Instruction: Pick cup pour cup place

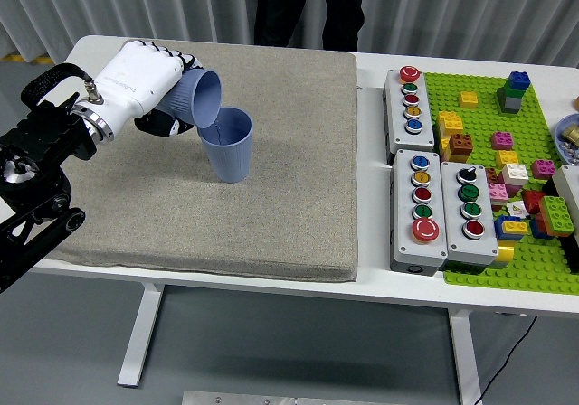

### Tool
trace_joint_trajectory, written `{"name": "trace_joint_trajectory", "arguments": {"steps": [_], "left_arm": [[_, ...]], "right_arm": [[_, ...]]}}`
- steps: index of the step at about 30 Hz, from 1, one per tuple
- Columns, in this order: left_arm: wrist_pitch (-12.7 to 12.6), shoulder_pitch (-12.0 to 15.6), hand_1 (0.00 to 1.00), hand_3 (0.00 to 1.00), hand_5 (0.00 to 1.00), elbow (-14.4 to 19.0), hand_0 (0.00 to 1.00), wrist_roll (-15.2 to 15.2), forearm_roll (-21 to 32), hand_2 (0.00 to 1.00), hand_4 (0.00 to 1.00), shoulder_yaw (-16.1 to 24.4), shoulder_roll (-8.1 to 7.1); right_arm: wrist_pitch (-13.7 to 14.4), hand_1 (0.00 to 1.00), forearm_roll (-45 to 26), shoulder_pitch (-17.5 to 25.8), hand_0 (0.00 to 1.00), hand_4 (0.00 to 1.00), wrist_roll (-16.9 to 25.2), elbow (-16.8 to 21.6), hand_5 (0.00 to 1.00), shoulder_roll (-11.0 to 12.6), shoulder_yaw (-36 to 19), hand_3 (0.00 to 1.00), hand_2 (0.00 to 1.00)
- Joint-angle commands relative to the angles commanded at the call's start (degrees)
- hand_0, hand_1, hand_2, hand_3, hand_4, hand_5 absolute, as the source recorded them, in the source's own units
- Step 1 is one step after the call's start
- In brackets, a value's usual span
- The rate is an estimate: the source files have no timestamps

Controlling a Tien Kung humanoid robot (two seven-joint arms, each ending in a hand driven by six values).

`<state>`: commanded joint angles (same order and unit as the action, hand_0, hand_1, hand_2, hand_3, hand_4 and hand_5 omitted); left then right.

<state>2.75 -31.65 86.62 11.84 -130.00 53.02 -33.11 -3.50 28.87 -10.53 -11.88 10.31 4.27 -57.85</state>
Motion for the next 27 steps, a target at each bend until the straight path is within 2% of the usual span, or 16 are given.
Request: {"name": "trace_joint_trajectory", "arguments": {"steps": [19, 27], "left_arm": [[0.65, -0.41, 0.537, 0.563, 0.002, 0.14, 0.580, 0.77, 0.00, 0.589, 0.582, -0.85, -0.36], [1.29, -1.16, 0.540, 0.564, 0.002, 0.51, 0.589, 1.07, 0.00, 0.592, 0.577, -1.58, -0.98]], "right_arm": [[0.02, 0.680, -0.13, 0.02, 0.676, 0.429, 0.01, 0.00, 0.164, -0.01, 0.07, 0.645, 0.695], [0.02, 0.679, 0.08, 0.31, 0.676, 0.430, -0.04, 0.00, 0.164, -0.08, 0.03, 0.645, 0.693]]}}
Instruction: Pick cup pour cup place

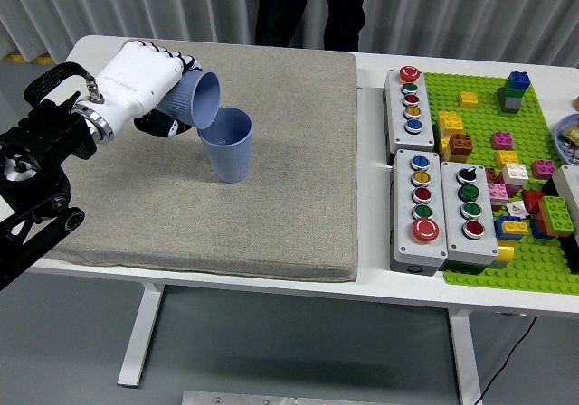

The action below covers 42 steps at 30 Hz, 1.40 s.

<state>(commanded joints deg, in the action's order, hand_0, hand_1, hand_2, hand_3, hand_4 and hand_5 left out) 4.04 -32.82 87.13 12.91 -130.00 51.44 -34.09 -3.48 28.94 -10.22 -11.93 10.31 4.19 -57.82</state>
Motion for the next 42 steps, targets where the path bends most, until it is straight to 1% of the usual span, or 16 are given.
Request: {"name": "trace_joint_trajectory", "arguments": {"steps": [7, 13, 40, 42], "left_arm": [[0.67, -1.51, 0.542, 0.564, 0.002, 0.16, 0.596, 1.54, 0.00, 0.596, 0.573, -2.47, -0.80], [1.31, -2.02, 0.545, 0.564, 0.002, 0.23, 0.604, 2.55, 0.00, 0.600, 0.572, -2.89, -0.90], [0.37, -2.11, 0.546, 0.565, 0.002, 0.75, 0.611, 2.16, 0.00, 0.605, 0.560, -2.18, -1.04], [-0.21, -1.98, 0.546, 0.565, 0.002, 0.66, 0.611, 1.99, 0.00, 0.605, 0.560, -1.90, -0.96]], "right_arm": [[0.00, 0.680, -0.11, 0.01, 0.676, 0.430, 0.04, 0.00, 0.164, 0.04, 0.12, 0.645, 0.694], [-0.03, 0.680, -0.22, -0.03, 0.676, 0.430, 0.08, 0.00, 0.164, 0.06, 0.19, 0.645, 0.693], [0.01, 0.680, -0.13, -0.33, 0.675, 0.430, -0.02, 0.00, 0.164, 0.08, -0.03, 0.645, 0.694], [0.03, 0.680, -0.16, -0.33, 0.675, 0.430, -0.01, 0.00, 0.164, 0.07, -0.04, 0.645, 0.694]]}}
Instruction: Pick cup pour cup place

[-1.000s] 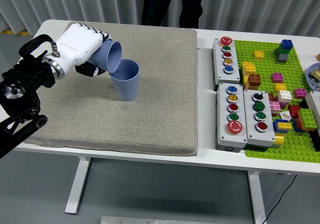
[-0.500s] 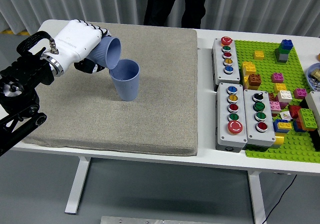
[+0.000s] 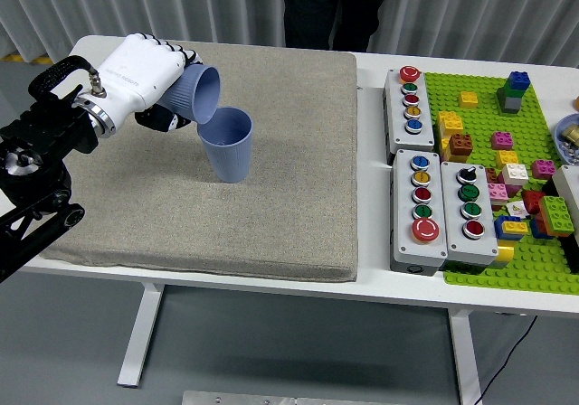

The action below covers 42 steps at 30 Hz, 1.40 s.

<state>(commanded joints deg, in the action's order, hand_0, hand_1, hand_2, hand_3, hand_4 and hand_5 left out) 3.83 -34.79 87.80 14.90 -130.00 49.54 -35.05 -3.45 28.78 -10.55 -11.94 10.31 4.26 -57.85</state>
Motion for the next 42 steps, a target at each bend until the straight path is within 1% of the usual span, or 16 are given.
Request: {"name": "trace_joint_trajectory", "arguments": {"steps": [5, 10, 12, 14, 16, 19, 20, 22, 23, 24, 25, 32, 34, 37, 39, 42], "left_arm": [[-3.00, 0.87, 0.543, 0.565, 0.002, -1.15, 0.607, -1.68, 0.00, 0.600, 0.559, 1.65, 0.59], [-8.63, 2.63, 0.537, 0.564, 0.002, -3.65, 0.605, -4.88, 0.00, 0.576, 0.560, 5.05, 1.56], [-11.60, 3.79, 0.537, 0.564, 0.002, -5.23, 0.605, -7.09, 0.00, 0.576, 0.560, 7.51, 2.56], [-15.16, 5.40, 0.534, 0.557, 0.002, -8.53, 0.594, -10.26, 4.82, 0.561, 0.565, 10.80, 4.68], [-17.02, 6.68, 0.534, 0.557, 0.002, -11.01, 0.594, -12.95, 9.66, 0.561, 0.565, 13.31, 6.25], [-18.17, 9.02, 0.533, 0.554, 0.002, -14.96, 0.593, -17.53, 16.62, 0.558, 0.565, 16.96, 9.17], [-18.34, 9.52, 0.533, 0.554, 0.002, -16.39, 0.593, -19.45, 18.86, 0.558, 0.565, 17.57, 9.93], [-16.28, 10.77, 0.533, 0.554, 0.002, -19.04, 0.593, -22.86, 23.70, 0.558, 0.565, 19.59, 11.76], [-15.47, 11.74, 0.533, 0.554, 0.002, -20.61, 0.593, -24.80, 26.31, 0.558, 0.565, 20.92, 13.17], [-15.30, 11.96, 0.533, 0.554, 0.002, -21.04, 0.593, -25.42, 28.54, 0.558, 0.565, 21.24, 13.53], [-14.35, 12.75, 0.539, 0.547, 0.002, -22.35, 0.596, -26.44, 31.15, 0.557, 0.564, 22.35, 14.77], [-12.79, 14.51, 0.539, 0.545, 0.002, -27.03, 0.592, -29.23, 47.91, 0.553, 0.569, 25.14, 19.50], [-12.79, 14.62, 0.539, 0.545, 0.002, -27.53, 0.592, -29.37, 53.12, 0.553, 0.569, 25.23, 20.07], [-10.91, 14.59, 0.535, 0.544, 0.002, -29.50, 0.587, -29.80, 60.20, 0.552, 0.568, 25.38, 21.72], [-10.61, 14.57, 0.535, 0.544, 0.002, -30.87, 0.587, -30.26, 65.04, 0.552, 0.568, 25.43, 22.51], [-10.23, 14.73, 0.535, 0.544, 0.002, -31.89, 0.587, -30.62, 72.11, 0.552, 0.568, 25.61, 23.08]], "right_arm": [[-0.01, 0.680, 0.07, -0.01, 0.675, 0.430, -0.02, 0.00, 0.166, -0.03, 0.00, 0.645, 0.695], [-0.04, 0.680, 0.34, 0.12, 0.675, 0.430, -0.06, 0.00, 0.164, -0.10, -0.15, 0.645, 0.695], [-0.10, 0.680, 0.48, 0.17, 0.675, 0.430, -0.06, 0.00, 0.164, -0.08, -0.14, 0.645, 0.695], [-0.10, 0.680, 0.70, 0.24, 0.675, 0.429, -0.14, 0.00, 0.164, -0.18, -0.18, 0.646, 0.695], [-0.11, 0.680, 0.80, 0.31, 0.675, 0.429, -0.16, 0.00, 0.164, -0.25, -0.19, 0.646, 0.695], [-0.13, 0.680, 1.21, 0.49, 0.674, 0.429, -0.29, 0.00, 0.164, -0.39, -0.17, 0.646, 0.695], [-0.15, 0.680, 1.40, 0.51, 0.674, 0.429, -0.34, 0.00, 0.164, -0.41, -0.20, 0.646, 0.695], [-0.19, 0.680, 1.87, 0.62, 0.674, 0.429, -0.38, 0.00, 0.164, -0.45, -0.15, 0.646, 0.695], [-0.23, 0.680, 2.10, 0.74, 0.674, 0.429, -0.44, 0.00, 0.164, -0.50, -0.18, 0.646, 0.695], [-0.24, 0.680, 2.15, 0.77, 0.674, 0.429, -0.46, 0.00, 0.164, -0.51, -0.18, 0.646, 0.695], [-0.24, 0.680, 2.39, 0.89, 0.675, 0.429, -0.52, 0.00, 0.164, -0.57, -0.29, 0.646, 0.696], [-0.29, 0.680, 2.57, 0.91, 0.675, 0.428, -0.54, 0.00, 0.164, -0.61, -0.23, 0.646, 0.696], [-0.30, 0.680, 2.54, 0.87, 0.675, 0.428, -0.53, 0.00, 0.164, -0.61, -0.20, 0.646, 0.696], [-0.30, 0.680, 2.25, 0.65, 0.675, 0.428, -0.44, 0.00, 0.164, -0.53, -0.11, 0.645, 0.694], [-0.30, 0.680, 2.26, 0.60, 0.675, 0.428, -0.42, 0.00, 0.164, -0.53, -0.14, 0.645, 0.694], [-0.28, 0.680, 2.27, 0.55, 0.675, 0.428, -0.41, 0.00, 0.164, -0.56, -0.18, 0.645, 0.694]]}}
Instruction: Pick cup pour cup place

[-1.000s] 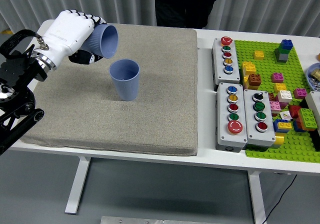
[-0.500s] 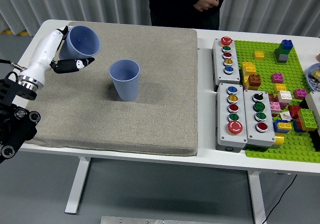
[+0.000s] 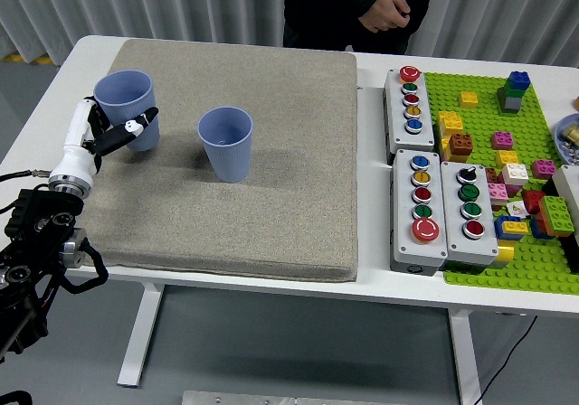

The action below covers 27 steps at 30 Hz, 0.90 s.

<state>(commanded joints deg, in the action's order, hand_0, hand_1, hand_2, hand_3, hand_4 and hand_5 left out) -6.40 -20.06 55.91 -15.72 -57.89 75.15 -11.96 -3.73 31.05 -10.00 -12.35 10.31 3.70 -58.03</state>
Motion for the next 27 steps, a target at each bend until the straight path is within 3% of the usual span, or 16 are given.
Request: {"name": "trace_joint_trajectory", "arguments": {"steps": [2, 5, 14, 24, 25, 27], "left_arm": [[-0.84, 0.13, 0.538, 0.544, 0.002, -0.53, 0.586, -0.16, 4.60, 0.550, 0.571, 0.66, 0.48], [-1.46, 0.33, 0.538, 0.544, 0.002, -1.17, 0.586, -0.74, 5.88, 0.550, 0.571, 1.09, 1.07], [-6.05, 1.73, 0.551, 0.546, 0.002, 0.18, 0.596, -2.50, -5.85, 0.557, 0.571, 1.40, 3.18], [-5.13, 3.12, 0.556, 0.546, 0.002, -1.04, 0.604, -4.74, -6.48, 0.562, 0.581, 1.62, 4.43], [-5.07, 3.14, 0.635, 0.587, 0.061, -1.23, 0.647, -5.07, -6.42, 0.650, 0.696, 1.54, 4.51], [-4.77, 3.32, 0.635, 0.587, 0.061, -1.78, 0.647, -6.03, -6.09, 0.650, 0.696, 1.19, 4.79]], "right_arm": [[0.00, 0.680, -0.05, -0.03, 0.675, 0.428, 0.02, 0.00, 0.164, 0.02, 0.03, 0.645, 0.695], [0.01, 0.680, -0.09, -0.16, 0.675, 0.428, 0.04, 0.00, 0.164, 0.02, 0.05, 0.645, 0.695], [-0.02, 0.680, -0.13, -0.36, 0.675, 0.428, 0.06, 0.00, 0.164, 0.04, 0.12, 0.645, 0.694], [-0.04, 0.679, -0.12, -0.47, 0.675, 0.428, 0.13, 0.00, 0.165, 0.11, 0.09, 0.645, 0.693], [-0.03, 0.679, -0.15, -0.48, 0.675, 0.428, 0.13, 0.00, 0.164, 0.10, 0.09, 0.644, 0.693], [-0.06, 0.679, 0.00, -0.56, 0.675, 0.428, 0.09, 0.00, 0.164, 0.10, 0.08, 0.644, 0.693]]}}
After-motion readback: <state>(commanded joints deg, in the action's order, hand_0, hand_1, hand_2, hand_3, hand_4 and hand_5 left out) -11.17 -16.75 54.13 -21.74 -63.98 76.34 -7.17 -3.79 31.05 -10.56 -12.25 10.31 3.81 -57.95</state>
